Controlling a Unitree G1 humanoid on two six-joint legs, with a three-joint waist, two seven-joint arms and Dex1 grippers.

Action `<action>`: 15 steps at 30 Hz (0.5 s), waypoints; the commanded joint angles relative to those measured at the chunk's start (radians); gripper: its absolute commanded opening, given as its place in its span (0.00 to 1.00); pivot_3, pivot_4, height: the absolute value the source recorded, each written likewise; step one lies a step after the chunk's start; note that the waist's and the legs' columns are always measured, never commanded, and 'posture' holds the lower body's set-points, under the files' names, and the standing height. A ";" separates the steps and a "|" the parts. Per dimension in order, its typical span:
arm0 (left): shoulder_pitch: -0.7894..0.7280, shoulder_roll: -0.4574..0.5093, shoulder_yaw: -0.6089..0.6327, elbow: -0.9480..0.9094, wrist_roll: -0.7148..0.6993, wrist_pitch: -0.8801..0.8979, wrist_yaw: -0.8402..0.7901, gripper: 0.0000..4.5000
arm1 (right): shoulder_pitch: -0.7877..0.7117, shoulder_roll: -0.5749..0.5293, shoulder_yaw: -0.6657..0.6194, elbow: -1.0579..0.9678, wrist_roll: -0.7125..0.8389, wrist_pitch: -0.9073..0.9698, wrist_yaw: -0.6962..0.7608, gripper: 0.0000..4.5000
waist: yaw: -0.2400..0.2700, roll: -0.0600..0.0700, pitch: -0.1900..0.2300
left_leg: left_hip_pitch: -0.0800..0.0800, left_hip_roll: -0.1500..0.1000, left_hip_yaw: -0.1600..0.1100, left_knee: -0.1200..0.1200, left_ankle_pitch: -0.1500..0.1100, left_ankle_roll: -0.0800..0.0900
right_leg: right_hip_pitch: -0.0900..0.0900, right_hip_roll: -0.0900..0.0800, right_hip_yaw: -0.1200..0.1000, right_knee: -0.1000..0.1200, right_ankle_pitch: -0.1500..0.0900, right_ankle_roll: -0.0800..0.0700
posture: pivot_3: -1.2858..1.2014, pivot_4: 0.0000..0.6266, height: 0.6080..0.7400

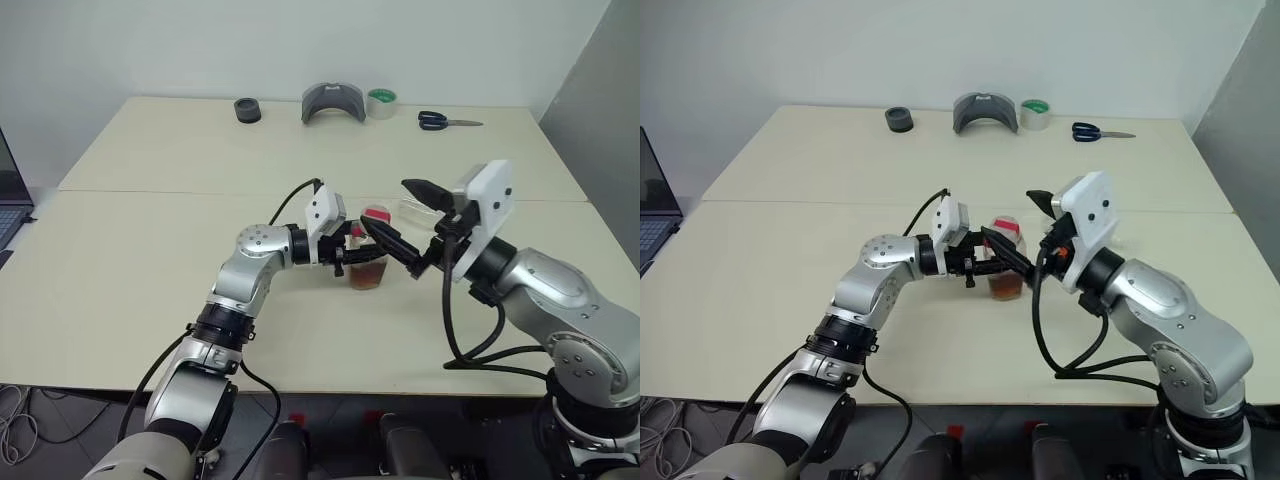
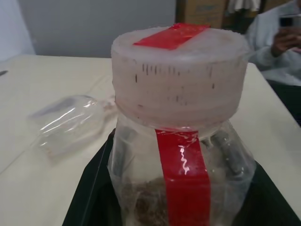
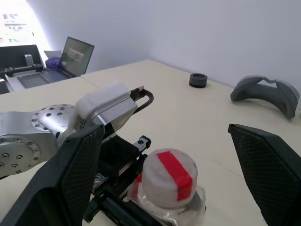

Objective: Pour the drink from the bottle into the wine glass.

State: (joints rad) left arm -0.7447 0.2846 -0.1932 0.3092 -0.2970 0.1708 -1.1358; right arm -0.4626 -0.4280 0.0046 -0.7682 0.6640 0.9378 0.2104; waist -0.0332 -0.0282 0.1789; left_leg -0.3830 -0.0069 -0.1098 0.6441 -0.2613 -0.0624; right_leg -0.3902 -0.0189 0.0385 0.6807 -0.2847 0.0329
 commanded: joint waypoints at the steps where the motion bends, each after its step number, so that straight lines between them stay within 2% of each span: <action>1: -0.045 -0.017 0.000 -0.008 -0.014 -0.022 -0.037 0.40 | -0.025 0.005 0.044 0.004 -0.045 0.006 -0.027 1.00 | 0.000 0.000 0.000 | 0.000 0.000 0.000 0.000 0.000 0.000 | 0.000 0.000 0.000 0.000 0.000 0.000 | 0.52 0.24 1.00; 12: -0.037 -0.024 0.014 -0.008 -0.003 -0.024 -0.039 0.40 | -0.007 0.042 0.076 0.054 -0.128 -0.027 -0.029 1.00 | 0.000 0.000 0.000 | 0.000 0.000 0.000 0.000 0.000 0.000 | 0.000 0.000 0.000 0.000 0.000 0.000 | 0.52 0.24 1.00; 15: -0.033 -0.026 0.021 -0.008 0.004 -0.040 -0.018 0.40 | -0.011 0.060 0.076 0.062 -0.134 -0.045 -0.016 0.87 | 0.000 0.000 0.000 | 0.000 0.000 0.000 0.000 0.000 0.000 | 0.000 0.000 0.000 0.000 0.000 0.000 | 0.52 0.24 1.00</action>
State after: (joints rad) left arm -0.7665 0.2667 -0.1919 0.3270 -0.2888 0.1623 -1.1649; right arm -0.4593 -0.3771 0.0827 -0.6900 0.5313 0.9275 0.1805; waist -0.0336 -0.0280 0.1790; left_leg -0.3829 -0.0067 -0.1098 0.6440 -0.2614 -0.0621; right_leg -0.3903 -0.0188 0.0386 0.6807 -0.2847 0.0330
